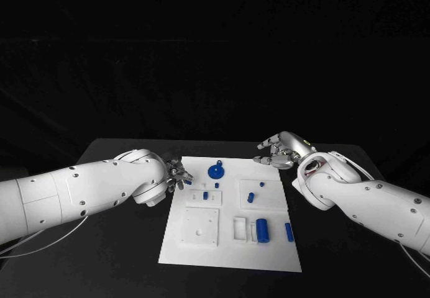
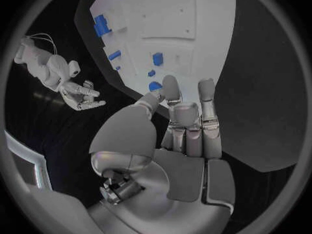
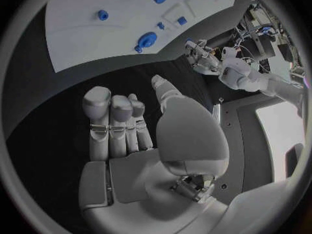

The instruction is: Assemble the parts on the task board

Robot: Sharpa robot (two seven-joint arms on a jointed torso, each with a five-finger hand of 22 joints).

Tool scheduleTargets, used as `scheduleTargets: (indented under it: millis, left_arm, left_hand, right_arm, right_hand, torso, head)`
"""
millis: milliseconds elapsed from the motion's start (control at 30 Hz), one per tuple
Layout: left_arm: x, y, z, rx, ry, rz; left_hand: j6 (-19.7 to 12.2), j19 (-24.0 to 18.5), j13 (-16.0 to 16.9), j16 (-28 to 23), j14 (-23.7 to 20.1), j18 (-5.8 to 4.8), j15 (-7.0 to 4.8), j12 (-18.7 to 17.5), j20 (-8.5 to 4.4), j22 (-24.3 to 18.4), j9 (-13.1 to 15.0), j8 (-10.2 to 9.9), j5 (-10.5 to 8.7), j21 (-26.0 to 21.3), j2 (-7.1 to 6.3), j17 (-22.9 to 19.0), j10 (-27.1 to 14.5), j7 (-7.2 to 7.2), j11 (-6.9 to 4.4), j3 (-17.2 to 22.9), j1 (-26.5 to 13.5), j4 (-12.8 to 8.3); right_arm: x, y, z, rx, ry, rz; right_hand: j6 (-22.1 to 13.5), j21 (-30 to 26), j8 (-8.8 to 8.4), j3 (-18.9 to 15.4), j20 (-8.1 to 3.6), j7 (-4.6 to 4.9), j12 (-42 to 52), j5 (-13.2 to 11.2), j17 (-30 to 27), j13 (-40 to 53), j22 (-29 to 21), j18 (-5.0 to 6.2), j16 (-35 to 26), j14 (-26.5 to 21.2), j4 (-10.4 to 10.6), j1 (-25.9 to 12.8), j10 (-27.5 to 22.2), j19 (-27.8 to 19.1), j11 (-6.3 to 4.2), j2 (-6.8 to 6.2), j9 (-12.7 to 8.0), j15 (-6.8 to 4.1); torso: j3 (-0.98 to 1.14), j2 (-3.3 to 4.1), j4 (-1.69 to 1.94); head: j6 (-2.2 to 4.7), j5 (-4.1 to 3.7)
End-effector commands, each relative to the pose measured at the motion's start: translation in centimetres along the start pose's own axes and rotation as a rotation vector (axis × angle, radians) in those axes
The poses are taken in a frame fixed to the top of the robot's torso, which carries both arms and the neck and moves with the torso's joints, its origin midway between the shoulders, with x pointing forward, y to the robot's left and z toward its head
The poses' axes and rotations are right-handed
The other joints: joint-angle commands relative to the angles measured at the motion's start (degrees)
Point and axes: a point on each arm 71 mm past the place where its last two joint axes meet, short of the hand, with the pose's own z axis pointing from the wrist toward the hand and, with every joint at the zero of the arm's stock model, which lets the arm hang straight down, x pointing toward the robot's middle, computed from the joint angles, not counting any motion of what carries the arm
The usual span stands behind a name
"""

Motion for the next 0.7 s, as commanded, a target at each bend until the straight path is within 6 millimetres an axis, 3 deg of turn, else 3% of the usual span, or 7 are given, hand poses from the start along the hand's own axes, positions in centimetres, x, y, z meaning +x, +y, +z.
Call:
scheduleTargets:
  millis: [33, 700]
  left_arm:
    - [0.7, -0.2, 0.0, -0.008, 0.012, 0.016]
    - [2.7, -0.1, 0.5, -0.006, 0.036, 0.06]
  left_hand:
    - [6.79, 0.06, 0.01, 0.19, 0.4, 0.45, 0.03, 0.19, 0.38, 1.09, -0.07, -0.11, -0.19, 0.23, 0.2, -0.19, 2.96, -6.31, -0.39, -0.14, 0.78, 0.21]
    - [6.83, -0.09, -0.05, 0.09, 0.38, 0.52, 0.06, 0.13, 0.44, 1.08, -0.27, -0.2, -0.31, 0.35, 0.37, -0.42, 2.96, -6.27, -0.36, -0.17, 0.78, 0.06]
  right_arm:
    - [0.1, 0.1, 0.0, -0.008, 0.006, -0.005]
    - [0.1, 0.1, 0.0, -0.007, 0.008, -0.006]
  right_hand:
    - [-0.17, -0.21, -0.22, -0.15, 0.18, 0.15, -0.18, 0.19, -0.07, -0.08, 5.47, 0.83, -0.28, 0.28, 0.08, -0.46, -0.17, 2.85, 0.21, 0.15, -0.05, -0.02]
    - [-0.17, -0.21, -0.22, -0.15, 0.18, 0.15, -0.18, 0.19, -0.07, -0.08, 5.47, 0.83, -0.28, 0.28, 0.08, -0.46, -0.17, 2.85, 0.21, 0.15, -0.05, -0.02]
  torso:
    - [0.02, 0.08, 0.03]
    - [-0.14, 0.09, 0.03]
  head:
    - [-0.34, 0.06]
    - [-0.92, -0.4]
